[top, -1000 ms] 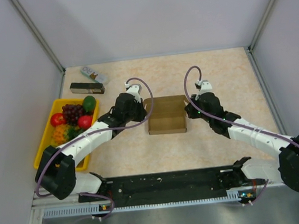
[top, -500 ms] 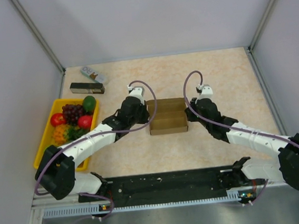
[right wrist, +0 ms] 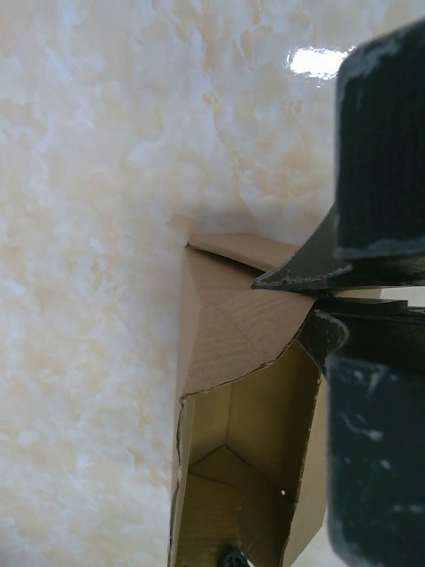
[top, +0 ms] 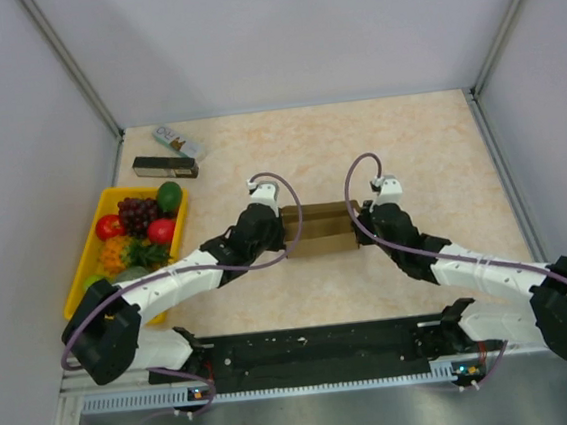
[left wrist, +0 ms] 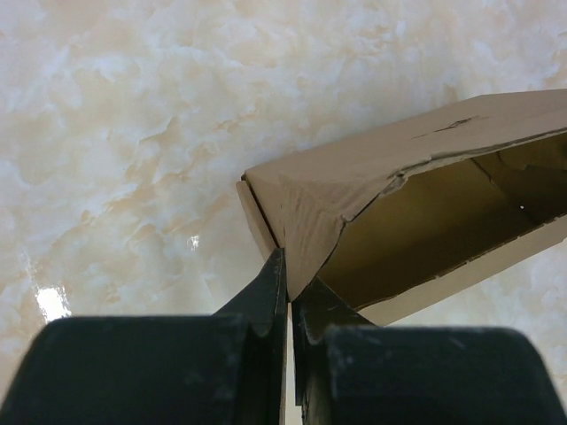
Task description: Fold the paper box
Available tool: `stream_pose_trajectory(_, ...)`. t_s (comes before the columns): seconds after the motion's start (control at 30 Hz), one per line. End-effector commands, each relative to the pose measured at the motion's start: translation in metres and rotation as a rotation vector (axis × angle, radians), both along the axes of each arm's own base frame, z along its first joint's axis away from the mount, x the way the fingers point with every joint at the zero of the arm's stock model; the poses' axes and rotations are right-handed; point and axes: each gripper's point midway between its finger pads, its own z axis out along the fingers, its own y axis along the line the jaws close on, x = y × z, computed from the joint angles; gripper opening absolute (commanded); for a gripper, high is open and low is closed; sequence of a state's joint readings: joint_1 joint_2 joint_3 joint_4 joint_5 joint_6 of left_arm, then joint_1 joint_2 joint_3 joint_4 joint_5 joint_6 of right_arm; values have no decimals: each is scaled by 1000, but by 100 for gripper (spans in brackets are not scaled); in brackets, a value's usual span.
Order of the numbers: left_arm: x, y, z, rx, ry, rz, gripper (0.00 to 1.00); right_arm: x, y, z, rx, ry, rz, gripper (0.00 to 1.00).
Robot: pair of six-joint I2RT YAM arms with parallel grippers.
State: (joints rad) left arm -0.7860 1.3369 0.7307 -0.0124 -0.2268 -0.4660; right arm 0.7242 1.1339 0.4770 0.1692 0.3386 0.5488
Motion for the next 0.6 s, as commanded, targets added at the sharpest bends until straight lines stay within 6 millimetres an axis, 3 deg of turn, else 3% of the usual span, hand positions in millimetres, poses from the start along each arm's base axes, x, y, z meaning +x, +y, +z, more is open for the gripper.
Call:
stream_pose_trajectory(0.0,-22,6,-16,19,40,-14,0,-11,0,0,-9,-10,34,0)
stream_pose_trajectory(0.13,-25,10,-17,37,14,-1,0,-18,-4,7,-20,-19,52,11)
stream_pose_trajectory(0.27,-28,13,-17,70,-29,13,0,-29,-5,27,23,-49,91,26)
stream_pose_trajectory(0.57,-33,16,-15,112,-125,59,0,-66,-8,61,123,-60,205,43)
